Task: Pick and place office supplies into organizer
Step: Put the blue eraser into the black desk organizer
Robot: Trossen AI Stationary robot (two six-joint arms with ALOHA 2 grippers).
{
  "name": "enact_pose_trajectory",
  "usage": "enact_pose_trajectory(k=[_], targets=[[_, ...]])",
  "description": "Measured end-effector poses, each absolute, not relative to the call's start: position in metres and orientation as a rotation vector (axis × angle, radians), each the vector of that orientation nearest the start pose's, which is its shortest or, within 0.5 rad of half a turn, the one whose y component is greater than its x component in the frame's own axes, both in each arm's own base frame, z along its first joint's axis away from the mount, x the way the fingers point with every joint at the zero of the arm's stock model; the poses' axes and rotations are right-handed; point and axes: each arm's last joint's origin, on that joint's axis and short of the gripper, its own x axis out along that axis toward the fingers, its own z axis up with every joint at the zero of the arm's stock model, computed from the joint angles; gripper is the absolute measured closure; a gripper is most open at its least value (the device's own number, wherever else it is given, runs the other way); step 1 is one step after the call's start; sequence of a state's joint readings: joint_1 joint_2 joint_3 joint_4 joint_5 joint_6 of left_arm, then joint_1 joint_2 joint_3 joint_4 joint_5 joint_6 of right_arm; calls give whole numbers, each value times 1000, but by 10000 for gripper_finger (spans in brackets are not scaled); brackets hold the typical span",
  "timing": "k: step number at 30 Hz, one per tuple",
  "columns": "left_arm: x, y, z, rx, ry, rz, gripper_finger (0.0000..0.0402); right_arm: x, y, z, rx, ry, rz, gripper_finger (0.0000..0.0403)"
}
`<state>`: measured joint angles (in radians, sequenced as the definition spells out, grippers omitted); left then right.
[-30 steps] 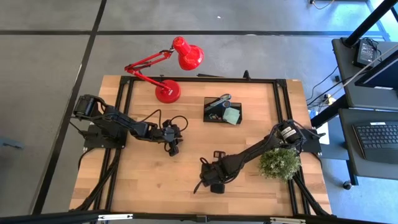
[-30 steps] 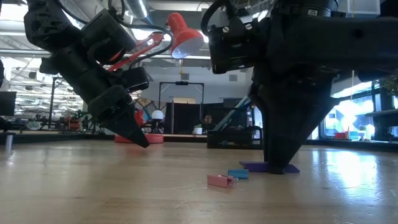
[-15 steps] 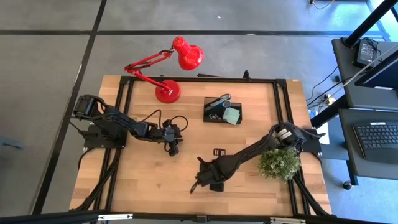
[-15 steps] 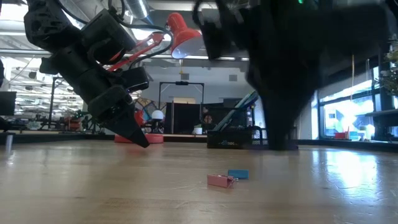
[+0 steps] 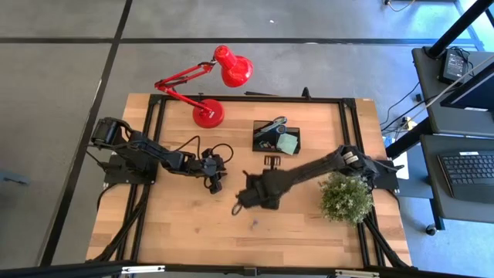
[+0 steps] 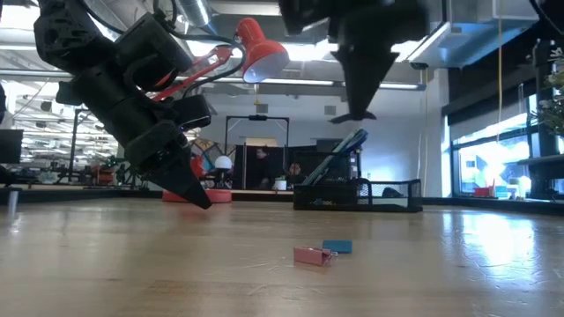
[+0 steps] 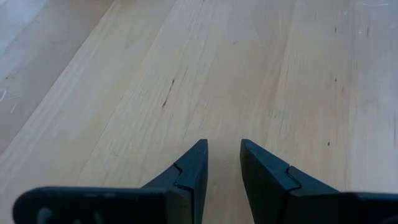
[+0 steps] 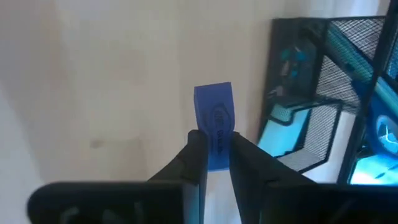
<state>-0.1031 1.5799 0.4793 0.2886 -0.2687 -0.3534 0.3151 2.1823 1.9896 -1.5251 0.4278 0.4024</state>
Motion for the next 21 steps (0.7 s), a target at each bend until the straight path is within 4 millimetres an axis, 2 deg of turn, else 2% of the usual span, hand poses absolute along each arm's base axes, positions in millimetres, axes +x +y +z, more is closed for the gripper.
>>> enact_pose_trajectory(k=[9,13,21], targets=[[252,-18,107,-184,759,295,313,405,36,228,-413,1635,-412,348],[252,-18,107,-183,760,294,313,411,2,221,-403,1637,-410,348],[252,-18,106,-182,767,296,313,416,-45,200,-383,1610,-389,348]])
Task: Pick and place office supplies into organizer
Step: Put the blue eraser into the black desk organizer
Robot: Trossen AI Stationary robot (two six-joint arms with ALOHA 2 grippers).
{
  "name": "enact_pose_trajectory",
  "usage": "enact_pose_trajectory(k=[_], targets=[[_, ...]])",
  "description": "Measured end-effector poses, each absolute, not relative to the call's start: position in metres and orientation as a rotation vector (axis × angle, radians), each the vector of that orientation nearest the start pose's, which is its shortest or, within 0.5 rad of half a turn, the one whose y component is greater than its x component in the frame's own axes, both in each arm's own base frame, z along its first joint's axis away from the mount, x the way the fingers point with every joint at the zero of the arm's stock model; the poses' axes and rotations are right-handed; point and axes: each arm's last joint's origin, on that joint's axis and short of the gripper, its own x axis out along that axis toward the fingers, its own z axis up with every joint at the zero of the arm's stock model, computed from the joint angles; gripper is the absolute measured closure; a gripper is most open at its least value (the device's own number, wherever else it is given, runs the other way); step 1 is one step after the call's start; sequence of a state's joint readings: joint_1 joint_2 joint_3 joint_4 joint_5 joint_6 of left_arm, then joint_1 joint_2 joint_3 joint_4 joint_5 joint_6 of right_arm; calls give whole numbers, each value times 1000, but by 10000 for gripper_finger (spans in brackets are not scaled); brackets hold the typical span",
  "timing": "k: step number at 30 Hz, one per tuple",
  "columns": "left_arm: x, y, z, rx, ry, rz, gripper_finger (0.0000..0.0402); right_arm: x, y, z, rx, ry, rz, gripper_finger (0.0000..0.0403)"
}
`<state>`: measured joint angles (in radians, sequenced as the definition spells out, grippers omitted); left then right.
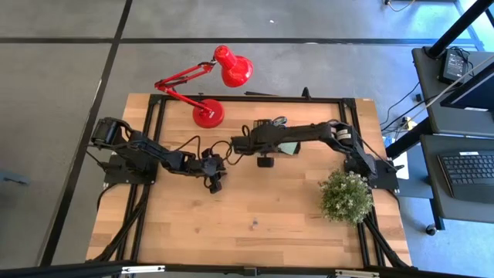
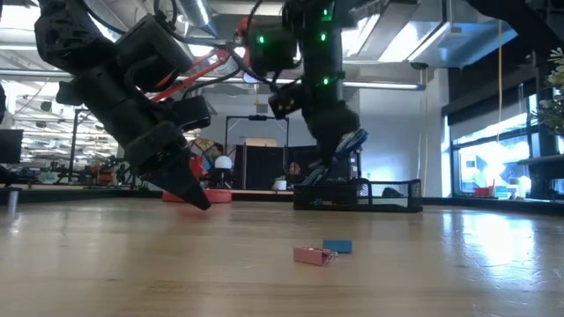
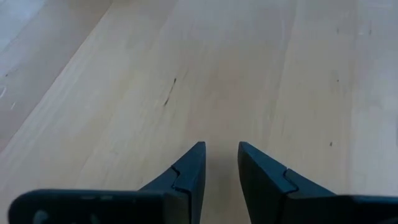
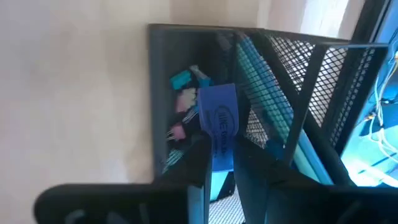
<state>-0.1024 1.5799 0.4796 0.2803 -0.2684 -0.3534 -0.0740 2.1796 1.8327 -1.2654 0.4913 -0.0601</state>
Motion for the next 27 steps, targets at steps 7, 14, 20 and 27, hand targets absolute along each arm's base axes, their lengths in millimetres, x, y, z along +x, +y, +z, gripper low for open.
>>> enact_pose_trajectory(k=[7,14,20,27], targets=[[250,-18,105,-177,787,299,313,407,-60,174,-356,1652,-379,348],[250,-18,105,-177,783,298,313,401,-66,153,-346,1648,-397,348],[250,-18,105,-168,785,293,313,400,-66,150,-342,1645,-418,348],[251,-18,105,-111,791,270,313,400,-65,150,-328,1648,-425,322]])
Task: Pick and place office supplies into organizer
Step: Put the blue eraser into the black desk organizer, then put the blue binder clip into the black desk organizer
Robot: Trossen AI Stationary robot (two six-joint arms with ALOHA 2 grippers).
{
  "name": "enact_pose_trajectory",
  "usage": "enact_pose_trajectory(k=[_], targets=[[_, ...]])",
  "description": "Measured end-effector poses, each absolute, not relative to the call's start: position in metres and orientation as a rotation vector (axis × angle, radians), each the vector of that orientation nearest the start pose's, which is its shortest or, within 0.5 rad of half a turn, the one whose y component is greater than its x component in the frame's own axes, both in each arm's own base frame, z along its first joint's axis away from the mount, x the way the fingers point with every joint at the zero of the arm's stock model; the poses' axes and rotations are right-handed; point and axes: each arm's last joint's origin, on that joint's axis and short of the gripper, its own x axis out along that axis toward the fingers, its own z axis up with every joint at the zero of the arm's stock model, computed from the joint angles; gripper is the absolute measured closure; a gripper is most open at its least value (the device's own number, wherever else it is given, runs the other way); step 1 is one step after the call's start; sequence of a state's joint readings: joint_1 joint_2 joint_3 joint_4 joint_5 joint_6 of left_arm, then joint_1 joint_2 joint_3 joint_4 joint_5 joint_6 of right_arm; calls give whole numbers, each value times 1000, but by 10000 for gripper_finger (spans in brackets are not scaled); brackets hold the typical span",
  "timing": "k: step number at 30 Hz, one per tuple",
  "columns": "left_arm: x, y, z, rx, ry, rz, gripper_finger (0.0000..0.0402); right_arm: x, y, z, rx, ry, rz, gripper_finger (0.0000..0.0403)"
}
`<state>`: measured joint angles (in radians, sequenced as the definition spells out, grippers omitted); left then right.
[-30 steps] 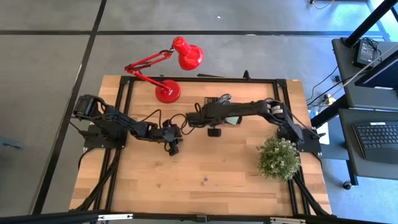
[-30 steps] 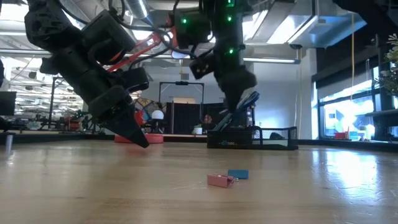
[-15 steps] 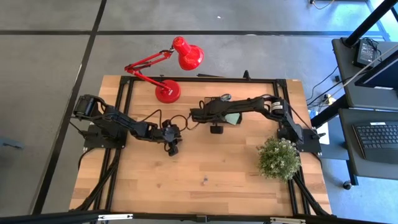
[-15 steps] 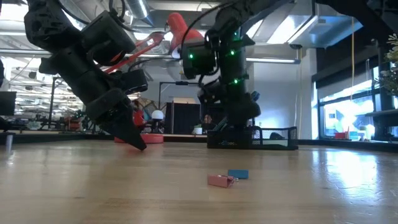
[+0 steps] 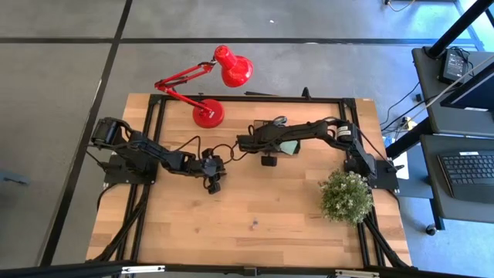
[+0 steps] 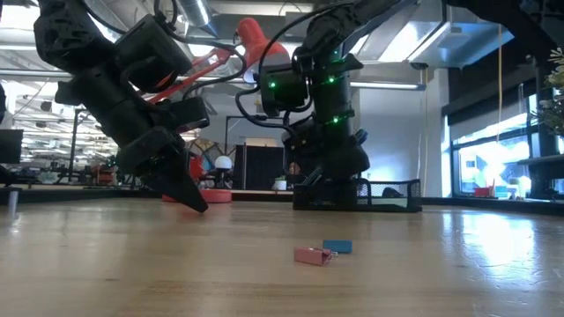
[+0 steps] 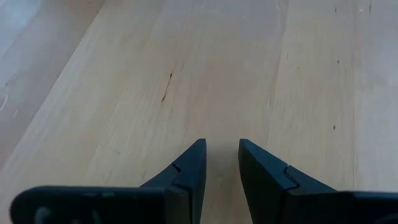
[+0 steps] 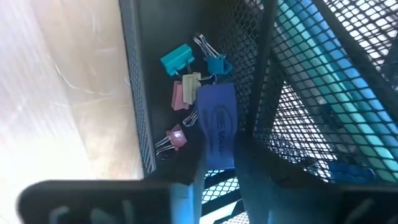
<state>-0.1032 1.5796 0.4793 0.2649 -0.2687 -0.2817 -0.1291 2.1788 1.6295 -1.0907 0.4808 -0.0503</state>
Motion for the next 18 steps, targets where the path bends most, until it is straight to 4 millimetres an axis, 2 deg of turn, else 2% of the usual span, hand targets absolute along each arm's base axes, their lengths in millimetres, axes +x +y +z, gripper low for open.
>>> enact_pose_trajectory(k=[9,15,18], targets=[[251,-18,105,-111,791,270,313,399,-65,159,-295,1666,-453,216],[251,-18,105,-98,793,264,313,403,-56,181,-301,1681,-457,193],[251,-18,105,-96,793,263,313,412,-40,199,-325,1629,-438,192]])
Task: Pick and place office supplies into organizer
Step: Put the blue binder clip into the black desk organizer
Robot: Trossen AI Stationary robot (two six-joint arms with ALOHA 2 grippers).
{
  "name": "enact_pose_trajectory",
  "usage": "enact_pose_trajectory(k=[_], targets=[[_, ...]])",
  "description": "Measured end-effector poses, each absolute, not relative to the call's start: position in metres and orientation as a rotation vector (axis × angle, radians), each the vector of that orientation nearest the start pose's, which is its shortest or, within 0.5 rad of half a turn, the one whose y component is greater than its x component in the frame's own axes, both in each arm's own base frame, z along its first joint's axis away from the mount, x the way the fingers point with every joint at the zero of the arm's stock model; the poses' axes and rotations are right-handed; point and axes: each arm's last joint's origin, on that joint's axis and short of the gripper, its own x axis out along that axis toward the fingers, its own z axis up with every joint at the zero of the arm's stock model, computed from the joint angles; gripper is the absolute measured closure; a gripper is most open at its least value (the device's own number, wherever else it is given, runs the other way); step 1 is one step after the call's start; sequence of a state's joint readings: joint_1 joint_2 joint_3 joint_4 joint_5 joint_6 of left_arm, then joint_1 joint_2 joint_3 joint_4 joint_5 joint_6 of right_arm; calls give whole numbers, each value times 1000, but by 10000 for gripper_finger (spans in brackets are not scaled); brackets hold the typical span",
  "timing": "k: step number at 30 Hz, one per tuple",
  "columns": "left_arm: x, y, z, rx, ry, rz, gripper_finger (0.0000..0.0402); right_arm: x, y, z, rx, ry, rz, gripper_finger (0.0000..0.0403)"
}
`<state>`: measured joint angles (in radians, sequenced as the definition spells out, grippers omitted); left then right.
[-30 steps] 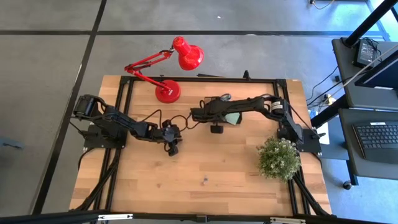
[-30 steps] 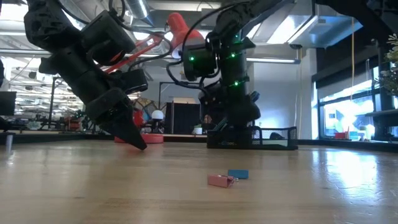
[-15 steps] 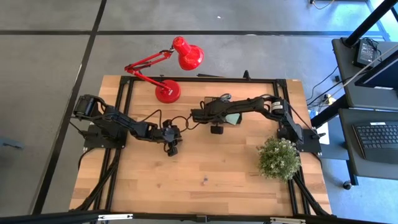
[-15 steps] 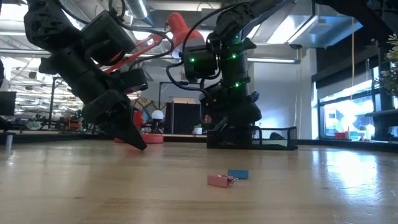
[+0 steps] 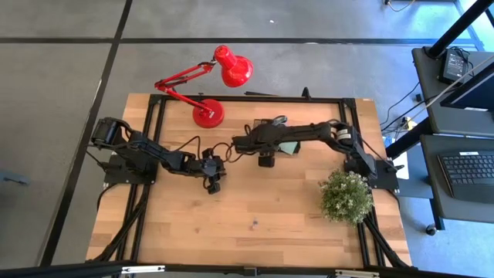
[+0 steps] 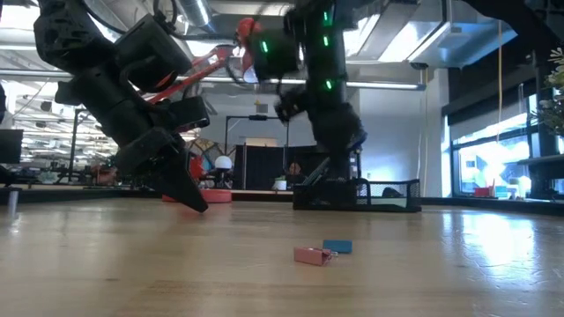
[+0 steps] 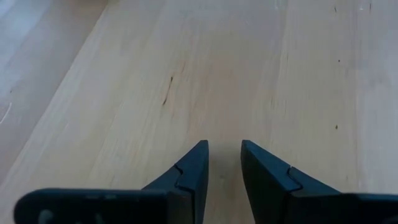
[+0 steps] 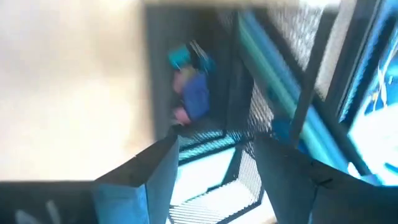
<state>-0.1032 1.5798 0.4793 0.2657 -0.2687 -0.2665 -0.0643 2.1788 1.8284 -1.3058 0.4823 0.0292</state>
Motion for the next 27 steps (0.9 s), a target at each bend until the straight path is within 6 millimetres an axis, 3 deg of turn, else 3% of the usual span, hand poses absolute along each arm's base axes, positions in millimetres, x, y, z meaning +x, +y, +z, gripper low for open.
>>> enact_pose_trajectory(k=[4,11,19,27], targets=[[251,-18,106,-95,789,262,313,425,-3,227,-392,1524,-321,191],[250,-18,105,-93,803,265,313,428,85,257,-366,1384,162,191],[250,-18,105,-94,802,264,313,418,161,251,-506,1243,355,191],[250,-18,105,-93,798,268,313,414,193,230,-663,1120,512,191]])
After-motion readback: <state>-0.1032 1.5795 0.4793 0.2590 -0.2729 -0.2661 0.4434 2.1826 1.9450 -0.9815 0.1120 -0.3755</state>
